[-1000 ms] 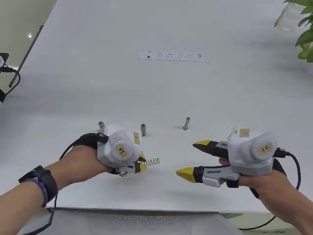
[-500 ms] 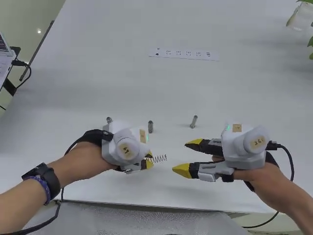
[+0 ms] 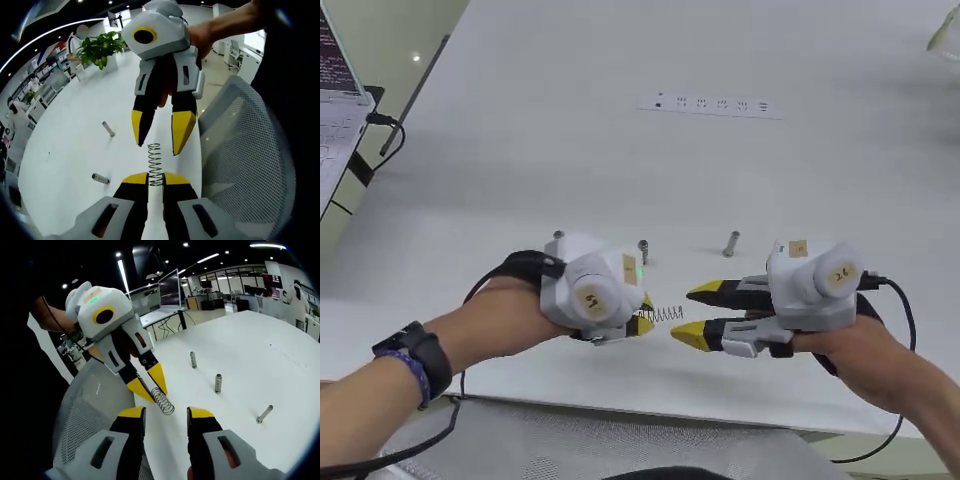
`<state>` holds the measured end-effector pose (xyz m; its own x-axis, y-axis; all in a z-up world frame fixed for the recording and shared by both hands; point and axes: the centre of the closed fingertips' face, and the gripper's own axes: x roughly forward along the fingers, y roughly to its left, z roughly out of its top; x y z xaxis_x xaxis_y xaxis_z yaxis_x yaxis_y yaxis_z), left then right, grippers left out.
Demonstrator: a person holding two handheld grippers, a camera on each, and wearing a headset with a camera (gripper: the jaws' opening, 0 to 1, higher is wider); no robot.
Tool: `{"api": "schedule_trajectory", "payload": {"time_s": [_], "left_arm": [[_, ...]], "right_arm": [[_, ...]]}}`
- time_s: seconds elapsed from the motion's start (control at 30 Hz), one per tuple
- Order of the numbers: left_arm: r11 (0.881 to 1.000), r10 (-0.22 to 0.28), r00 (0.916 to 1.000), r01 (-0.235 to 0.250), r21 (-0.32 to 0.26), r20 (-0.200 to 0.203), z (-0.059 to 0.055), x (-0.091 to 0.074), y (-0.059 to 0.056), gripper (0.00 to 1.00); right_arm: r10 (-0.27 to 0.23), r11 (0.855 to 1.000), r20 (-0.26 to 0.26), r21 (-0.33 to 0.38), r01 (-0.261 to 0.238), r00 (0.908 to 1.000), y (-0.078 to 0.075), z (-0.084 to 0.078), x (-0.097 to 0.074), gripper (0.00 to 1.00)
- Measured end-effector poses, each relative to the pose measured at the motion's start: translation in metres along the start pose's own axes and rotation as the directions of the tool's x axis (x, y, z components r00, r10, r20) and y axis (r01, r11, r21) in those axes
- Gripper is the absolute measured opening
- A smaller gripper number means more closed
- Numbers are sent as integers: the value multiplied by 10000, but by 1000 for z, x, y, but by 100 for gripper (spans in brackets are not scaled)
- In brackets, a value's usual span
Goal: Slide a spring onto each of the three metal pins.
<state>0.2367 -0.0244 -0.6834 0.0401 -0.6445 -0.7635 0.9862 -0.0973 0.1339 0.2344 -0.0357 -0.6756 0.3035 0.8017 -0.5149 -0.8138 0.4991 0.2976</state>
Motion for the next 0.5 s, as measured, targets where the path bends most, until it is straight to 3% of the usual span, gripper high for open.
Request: {"api": "schedule_trajectory", "payload": {"time_s": [0.2, 0.5], "left_arm": [[9997, -11, 10000, 9, 227, 95, 6, -3, -2, 2], [9990, -107, 9999, 104, 438, 66, 6, -4, -6, 2]], "right_arm": [[328, 9994, 17, -61, -327, 9995, 7, 1, 2, 22], [456, 9989, 201, -94, -454, 9988, 10, 5, 2, 12]]}}
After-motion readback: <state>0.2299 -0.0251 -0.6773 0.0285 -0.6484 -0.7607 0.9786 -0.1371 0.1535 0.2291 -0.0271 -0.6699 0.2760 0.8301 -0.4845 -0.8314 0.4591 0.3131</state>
